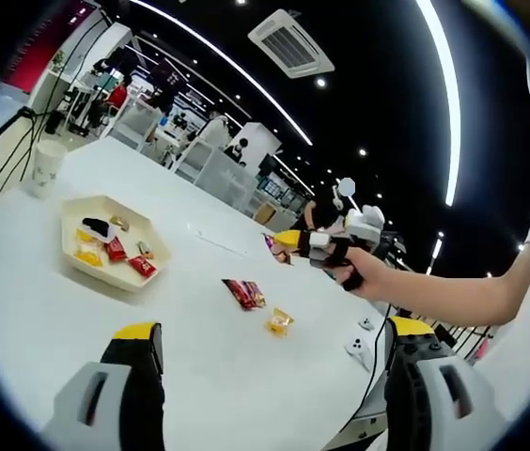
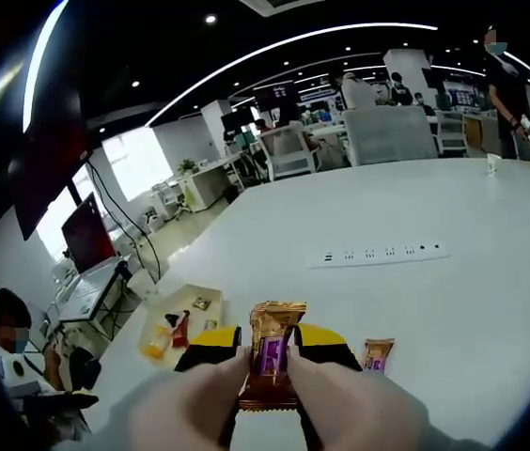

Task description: Place the target food into the container with the food tongs after gripping and lifting it, then release it inside without dropping or visibly crushing the food.

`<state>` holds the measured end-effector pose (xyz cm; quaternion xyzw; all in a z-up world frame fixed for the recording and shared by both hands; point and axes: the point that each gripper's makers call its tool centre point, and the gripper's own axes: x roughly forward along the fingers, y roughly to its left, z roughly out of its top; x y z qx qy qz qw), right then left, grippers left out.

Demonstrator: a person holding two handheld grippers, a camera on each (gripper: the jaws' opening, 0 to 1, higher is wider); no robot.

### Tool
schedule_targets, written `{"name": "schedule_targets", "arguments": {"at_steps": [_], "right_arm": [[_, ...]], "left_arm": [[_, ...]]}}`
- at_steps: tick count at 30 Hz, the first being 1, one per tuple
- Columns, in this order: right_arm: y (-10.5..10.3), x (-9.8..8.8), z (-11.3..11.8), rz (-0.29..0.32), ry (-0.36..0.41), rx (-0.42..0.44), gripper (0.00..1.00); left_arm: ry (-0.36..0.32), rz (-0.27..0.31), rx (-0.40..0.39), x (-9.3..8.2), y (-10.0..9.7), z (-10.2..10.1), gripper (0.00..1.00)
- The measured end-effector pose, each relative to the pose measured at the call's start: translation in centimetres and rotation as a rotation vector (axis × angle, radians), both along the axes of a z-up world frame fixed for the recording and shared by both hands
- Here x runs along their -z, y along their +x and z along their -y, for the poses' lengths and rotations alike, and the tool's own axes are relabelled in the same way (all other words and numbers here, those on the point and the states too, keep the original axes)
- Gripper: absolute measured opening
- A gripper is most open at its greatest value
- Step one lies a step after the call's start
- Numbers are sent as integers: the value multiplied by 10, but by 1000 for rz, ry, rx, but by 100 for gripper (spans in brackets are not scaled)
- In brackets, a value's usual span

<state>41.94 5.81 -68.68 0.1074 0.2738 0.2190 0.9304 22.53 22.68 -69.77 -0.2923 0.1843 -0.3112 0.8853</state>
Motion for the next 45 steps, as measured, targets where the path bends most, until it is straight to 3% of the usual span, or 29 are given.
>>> {"name": "schedule_targets", "arguments": {"at_steps": [21, 45], "right_arm": [[0, -16, -21, 25, -1, -62, 21], [12, -7, -52, 19, -6, -129, 21]], "left_arm": [[-14, 0, -10, 0, -1, 6, 99], [-8, -6, -38, 3, -3, -3, 99]]}}
